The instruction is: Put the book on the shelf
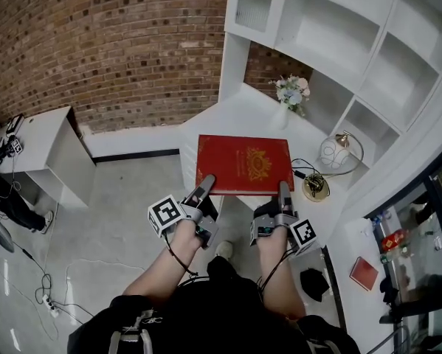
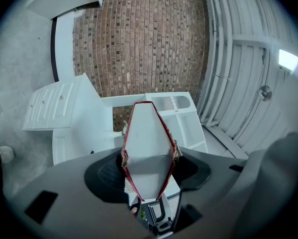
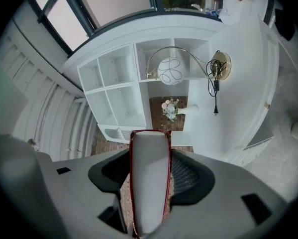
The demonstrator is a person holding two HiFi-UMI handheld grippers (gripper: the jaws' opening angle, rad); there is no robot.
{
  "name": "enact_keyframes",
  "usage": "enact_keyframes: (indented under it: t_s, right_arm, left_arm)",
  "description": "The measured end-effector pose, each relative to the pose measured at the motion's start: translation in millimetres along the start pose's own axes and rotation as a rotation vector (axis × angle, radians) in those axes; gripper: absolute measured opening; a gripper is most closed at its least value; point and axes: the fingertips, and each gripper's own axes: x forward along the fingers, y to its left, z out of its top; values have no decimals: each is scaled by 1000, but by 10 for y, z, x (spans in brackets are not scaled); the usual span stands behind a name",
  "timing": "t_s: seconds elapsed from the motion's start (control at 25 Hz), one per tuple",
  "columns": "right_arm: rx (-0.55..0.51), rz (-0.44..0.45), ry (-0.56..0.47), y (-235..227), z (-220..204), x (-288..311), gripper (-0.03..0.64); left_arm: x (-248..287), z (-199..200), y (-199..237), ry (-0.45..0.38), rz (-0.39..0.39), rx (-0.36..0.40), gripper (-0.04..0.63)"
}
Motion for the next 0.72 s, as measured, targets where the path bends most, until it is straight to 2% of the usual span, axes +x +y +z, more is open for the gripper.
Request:
enact_keyframes:
  t_s: [0.32,0.48,0.72]
  right_arm:
    - [14,25,-15,-118,221,870,259]
    - [15,37,-23,-133,390,1394,259]
    - [-2,36,-30,-190,700,2156,259]
  left_arm:
    - [806,334,199,22,-1,12,250]
    - [1354,534,209,32,-33,15,250]
    - [2144,781,330,45,-10,14,249]
